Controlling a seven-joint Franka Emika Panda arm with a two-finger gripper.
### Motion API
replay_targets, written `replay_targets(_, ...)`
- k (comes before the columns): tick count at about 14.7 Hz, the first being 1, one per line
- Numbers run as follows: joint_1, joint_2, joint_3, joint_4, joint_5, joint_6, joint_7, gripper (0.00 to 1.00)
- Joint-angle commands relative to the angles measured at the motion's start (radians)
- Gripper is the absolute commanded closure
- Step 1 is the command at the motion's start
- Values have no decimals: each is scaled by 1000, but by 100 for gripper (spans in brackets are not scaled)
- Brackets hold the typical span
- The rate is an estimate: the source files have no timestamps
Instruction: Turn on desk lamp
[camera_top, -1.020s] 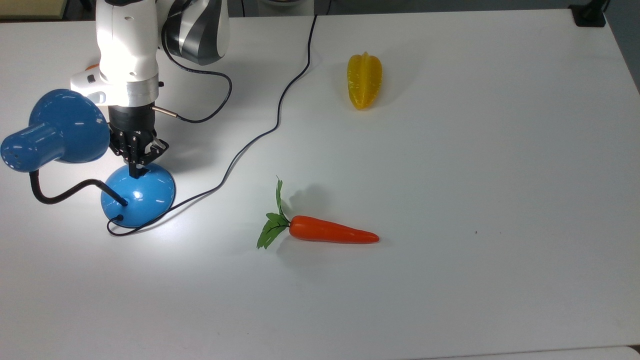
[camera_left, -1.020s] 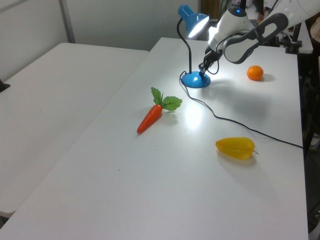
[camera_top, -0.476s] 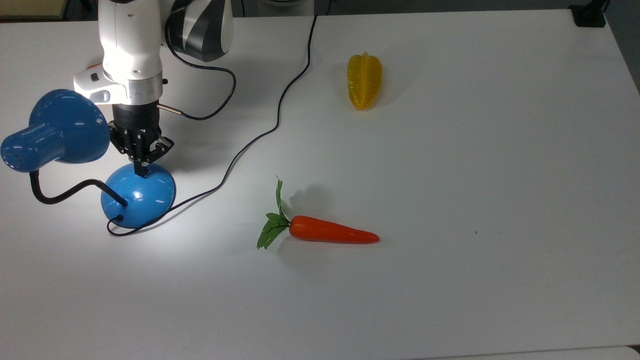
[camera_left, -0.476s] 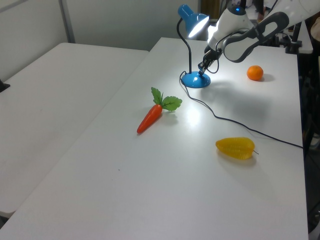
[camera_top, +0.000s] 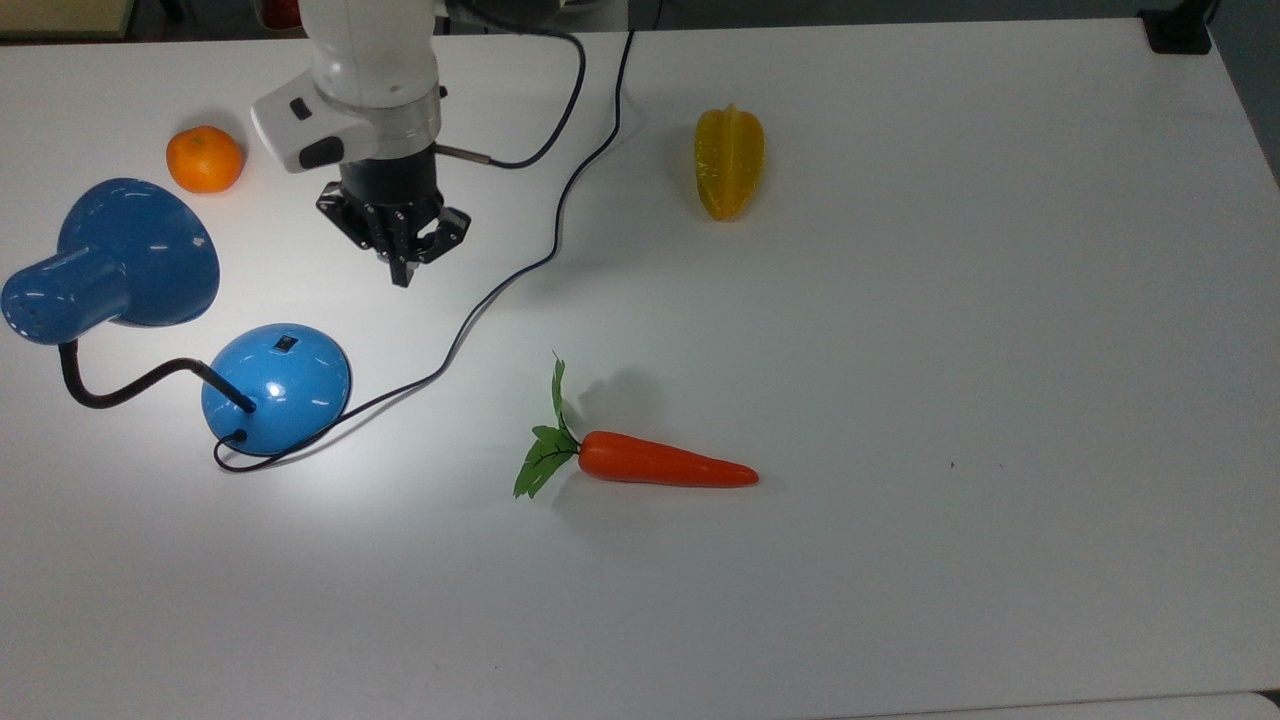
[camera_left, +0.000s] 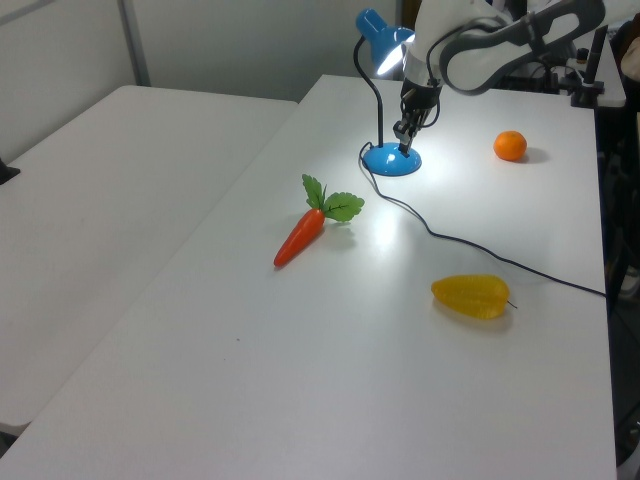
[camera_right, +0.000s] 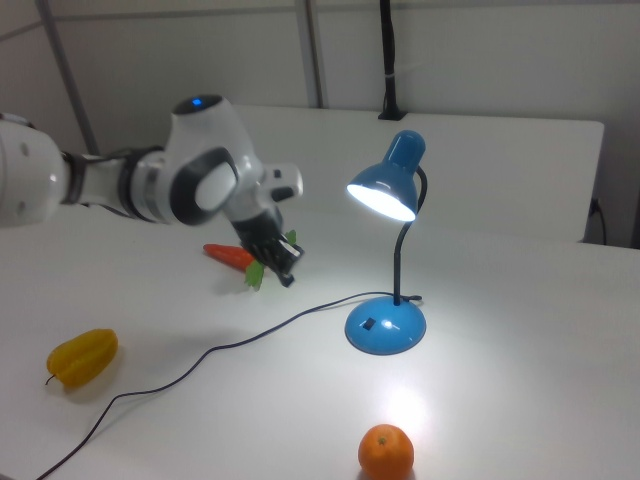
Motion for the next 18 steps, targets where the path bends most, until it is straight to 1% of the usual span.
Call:
replay_targets(1,96,-125,-7,50,-14,-290,-11,100)
replay_targets(4,159,-231,-5,99,4,-508,-108,100)
replay_targets(5,180,-247,-7,121,4,-575,-120,100)
replay_targets(6,186,-256,-7,131,10,-628,-127,100)
replay_targets(7,188,-265,-7,148,10,-654,-127,96)
replay_targets(9,180,-267,-10,151,9,-665,-111,44)
replay_targets(10,179,-268,-12,158,9,-676,-111,24)
replay_targets(11,177,-268,-12,179,9,-706,-113,10)
replay_targets(12,176,-268,-13,188,9,-722,-111,0)
replay_targets(18,163,-282,-18,198,-2,-737,-125,0)
